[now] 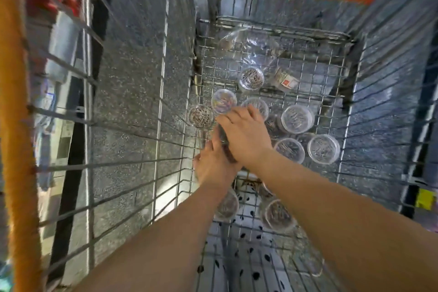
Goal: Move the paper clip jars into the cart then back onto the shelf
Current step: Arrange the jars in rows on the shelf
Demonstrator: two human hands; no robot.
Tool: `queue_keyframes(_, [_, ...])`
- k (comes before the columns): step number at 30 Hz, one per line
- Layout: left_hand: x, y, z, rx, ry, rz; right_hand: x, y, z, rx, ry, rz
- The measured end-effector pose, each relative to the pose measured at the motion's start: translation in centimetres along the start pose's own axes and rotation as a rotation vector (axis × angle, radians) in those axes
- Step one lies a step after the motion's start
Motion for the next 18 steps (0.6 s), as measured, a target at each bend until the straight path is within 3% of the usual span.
queue_keyframes(5, [-0.6,-0.4,-0.3,0.041,-0.029,0.001,0.1,-0.7,-0.6,-0.047,0.004,0.089])
queue_keyframes(18, [-1.8,0.4,0.8,0.125,0.122,0.093,-0.3,0.8,-0.7,-0.028,-0.104,0.114])
Point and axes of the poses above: each hand's wrist, its own z-axis away from the middle knuckle, its own y-axis out of the back of the hand, x = y × z, the point moved 5 cm from there along -z, towards the middle knuckle, and after that the axes turned 2 degrees about z, right-handed, at the moved point
